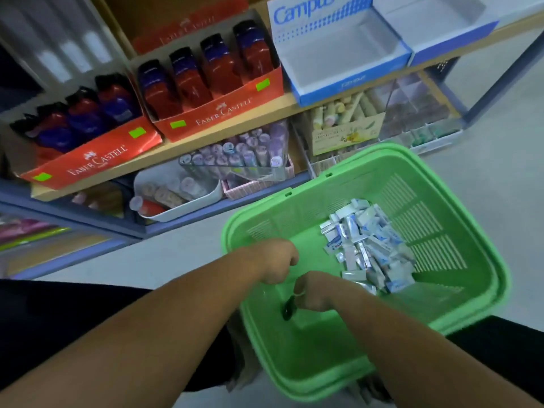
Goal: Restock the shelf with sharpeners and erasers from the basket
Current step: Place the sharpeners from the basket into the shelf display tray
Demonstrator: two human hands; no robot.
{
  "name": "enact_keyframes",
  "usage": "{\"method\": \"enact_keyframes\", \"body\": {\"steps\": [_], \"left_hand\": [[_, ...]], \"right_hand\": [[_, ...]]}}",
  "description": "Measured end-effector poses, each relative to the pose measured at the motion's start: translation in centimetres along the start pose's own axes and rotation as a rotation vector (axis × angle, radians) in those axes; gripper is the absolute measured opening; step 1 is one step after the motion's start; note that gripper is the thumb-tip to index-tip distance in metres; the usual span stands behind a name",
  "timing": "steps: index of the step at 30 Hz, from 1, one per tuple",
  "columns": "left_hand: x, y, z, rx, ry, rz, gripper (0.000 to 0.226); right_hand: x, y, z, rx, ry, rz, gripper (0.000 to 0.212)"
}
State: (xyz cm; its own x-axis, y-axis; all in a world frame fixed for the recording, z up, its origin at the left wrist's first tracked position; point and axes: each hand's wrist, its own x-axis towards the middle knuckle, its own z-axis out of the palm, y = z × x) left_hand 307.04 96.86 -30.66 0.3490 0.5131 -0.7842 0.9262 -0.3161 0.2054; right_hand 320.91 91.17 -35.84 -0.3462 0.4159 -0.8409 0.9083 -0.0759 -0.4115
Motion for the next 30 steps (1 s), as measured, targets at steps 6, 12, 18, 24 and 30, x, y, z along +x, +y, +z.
{"method": "enact_keyframes", "body": {"steps": [6,12,18,24,30], "left_hand": [[4.0,-1.1,3.0,0.253,-0.139,-0.013,0.049],[5.4,-0.9,3.3,0.495,-0.27,-0.009,0.042],[4.6,-0.4,1.6,0.245,-0.162,-0.01,0.029],[-2.0,-0.3,-4.5,-0.09,0.071,-0.009,0.044],[-12.8,-2.9,-9.4,-0.458,0.23,0.017,0.031]], "right_hand": [[2.7,0.4,3.7,-0.024,-0.101,-0.083,0.064],[3.2,1.7,3.4,-0.224,-0.14,-0.056,0.038],[1.9,2.6,-0.4,0.052,-0.08,0.036,0.027],[-1.8,0.5,-7.3,0.485,0.052,0.037,0.024],[-7.0,-7.3,-12.6,0.595,0.082,-0.167,0.031]]}}
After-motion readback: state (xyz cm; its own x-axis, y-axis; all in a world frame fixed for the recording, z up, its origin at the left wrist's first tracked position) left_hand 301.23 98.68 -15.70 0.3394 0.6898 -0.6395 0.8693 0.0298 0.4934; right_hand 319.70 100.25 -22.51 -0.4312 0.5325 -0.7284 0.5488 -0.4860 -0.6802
